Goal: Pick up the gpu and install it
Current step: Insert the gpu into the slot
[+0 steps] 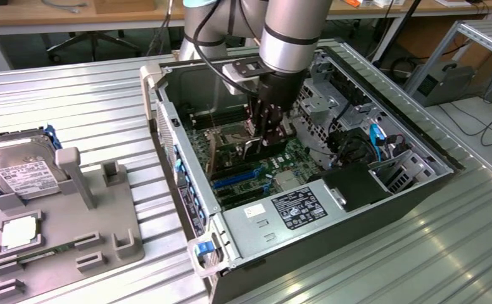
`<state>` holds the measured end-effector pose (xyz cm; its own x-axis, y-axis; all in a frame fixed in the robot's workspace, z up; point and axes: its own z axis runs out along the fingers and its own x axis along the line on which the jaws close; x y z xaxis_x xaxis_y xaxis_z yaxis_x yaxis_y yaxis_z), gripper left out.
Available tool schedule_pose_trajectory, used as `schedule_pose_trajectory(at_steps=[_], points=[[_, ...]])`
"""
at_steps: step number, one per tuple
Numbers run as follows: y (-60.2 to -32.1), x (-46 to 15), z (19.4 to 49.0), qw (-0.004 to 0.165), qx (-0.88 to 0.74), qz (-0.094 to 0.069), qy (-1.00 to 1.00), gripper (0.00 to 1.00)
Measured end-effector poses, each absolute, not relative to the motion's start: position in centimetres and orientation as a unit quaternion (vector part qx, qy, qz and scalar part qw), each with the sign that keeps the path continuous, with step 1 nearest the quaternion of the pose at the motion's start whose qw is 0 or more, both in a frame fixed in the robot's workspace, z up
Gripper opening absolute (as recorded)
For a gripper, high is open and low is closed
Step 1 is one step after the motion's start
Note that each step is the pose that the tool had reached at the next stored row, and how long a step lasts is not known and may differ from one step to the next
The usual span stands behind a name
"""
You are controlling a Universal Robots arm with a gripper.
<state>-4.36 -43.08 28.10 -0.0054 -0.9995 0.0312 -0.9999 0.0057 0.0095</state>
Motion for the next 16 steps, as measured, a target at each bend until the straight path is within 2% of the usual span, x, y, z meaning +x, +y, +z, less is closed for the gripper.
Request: schedule_pose_trajectory(at_steps=[16], points=[[-44.6,-4.4,28.1,0.015,0.705,0.008,-0.709,0.27]])
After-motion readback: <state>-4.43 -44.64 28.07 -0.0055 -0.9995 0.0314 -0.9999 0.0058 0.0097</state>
